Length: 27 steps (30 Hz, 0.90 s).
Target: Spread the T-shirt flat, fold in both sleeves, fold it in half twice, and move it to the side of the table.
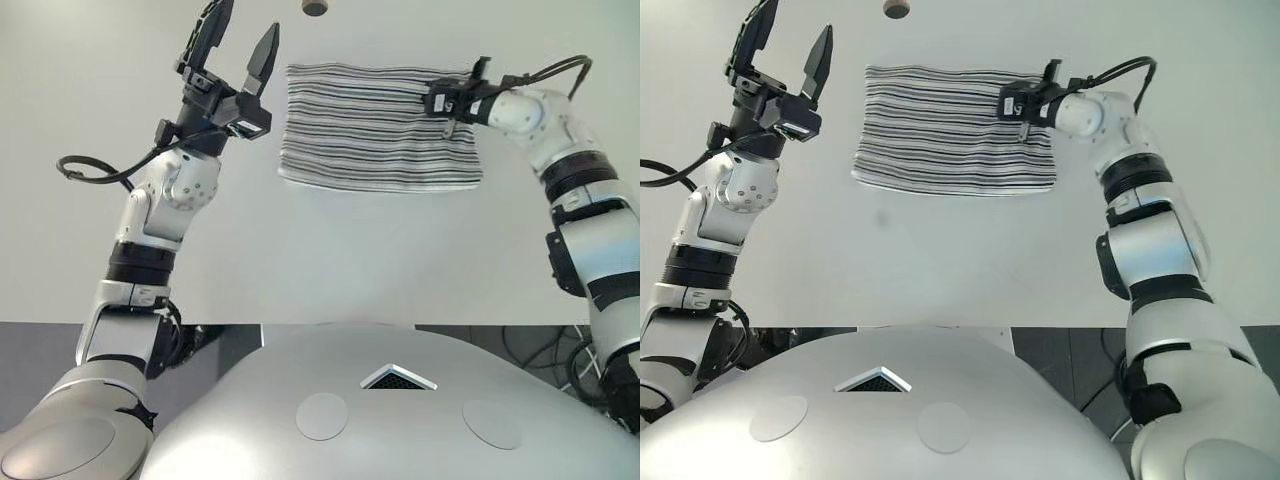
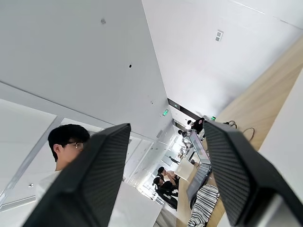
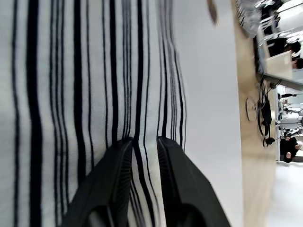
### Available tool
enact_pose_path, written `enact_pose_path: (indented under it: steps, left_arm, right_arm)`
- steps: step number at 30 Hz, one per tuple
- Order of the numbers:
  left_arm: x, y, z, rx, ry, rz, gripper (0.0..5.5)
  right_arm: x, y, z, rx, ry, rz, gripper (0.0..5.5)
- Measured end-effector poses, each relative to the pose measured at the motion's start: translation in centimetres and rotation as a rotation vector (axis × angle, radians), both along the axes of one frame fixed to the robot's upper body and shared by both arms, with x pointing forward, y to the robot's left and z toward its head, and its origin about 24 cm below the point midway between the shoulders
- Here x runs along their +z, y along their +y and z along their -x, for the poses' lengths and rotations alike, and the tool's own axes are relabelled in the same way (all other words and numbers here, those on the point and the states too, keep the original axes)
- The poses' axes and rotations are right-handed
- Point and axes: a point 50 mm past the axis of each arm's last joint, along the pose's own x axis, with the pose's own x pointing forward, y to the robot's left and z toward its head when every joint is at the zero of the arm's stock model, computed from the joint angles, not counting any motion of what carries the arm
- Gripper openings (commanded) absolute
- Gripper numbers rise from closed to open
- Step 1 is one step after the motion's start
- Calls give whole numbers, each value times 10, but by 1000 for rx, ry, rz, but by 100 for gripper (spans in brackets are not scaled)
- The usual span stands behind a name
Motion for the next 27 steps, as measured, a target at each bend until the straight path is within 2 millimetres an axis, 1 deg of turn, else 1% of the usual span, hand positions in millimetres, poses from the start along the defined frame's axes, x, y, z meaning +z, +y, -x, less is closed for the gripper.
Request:
enact_pose_path:
  steps: [2,4,6,9,11,13,17,19,20,23,25,27]
  left_arm:
    - [2,-1,1,-8,2,-4,285]
    - [4,0,2,-8,-3,-10,285]
    - [4,0,2,-9,7,-19,285]
    - [3,0,1,-8,12,-25,285]
    - [3,0,1,-7,19,-33,285]
    - [3,-1,2,-11,29,-56,285]
    - [4,-3,3,-17,39,-75,285]
    - [3,-3,2,-17,53,-87,285]
    - [3,-2,2,-18,57,-92,285]
    - [2,-2,2,-22,67,-110,285]
    - [1,-2,2,-29,79,-132,285]
    - [-2,-1,5,-48,100,-162,285]
  right_arm:
    - [7,-10,-1,42,44,103,101]
    - [16,-27,4,102,124,218,101]
    - [24,-37,10,151,200,298,101]
    - [38,-42,26,231,362,369,101]
    - [41,-32,44,307,502,390,101]
    - [38,-14,68,399,622,388,101]
    - [33,15,96,472,699,290,101]
    - [32,28,103,501,691,252,101]
    - [30,39,108,521,683,208,101]
    - [26,62,110,545,634,108,101]
    - [25,69,109,531,615,64,101]
    - [24,73,118,519,616,6,101]
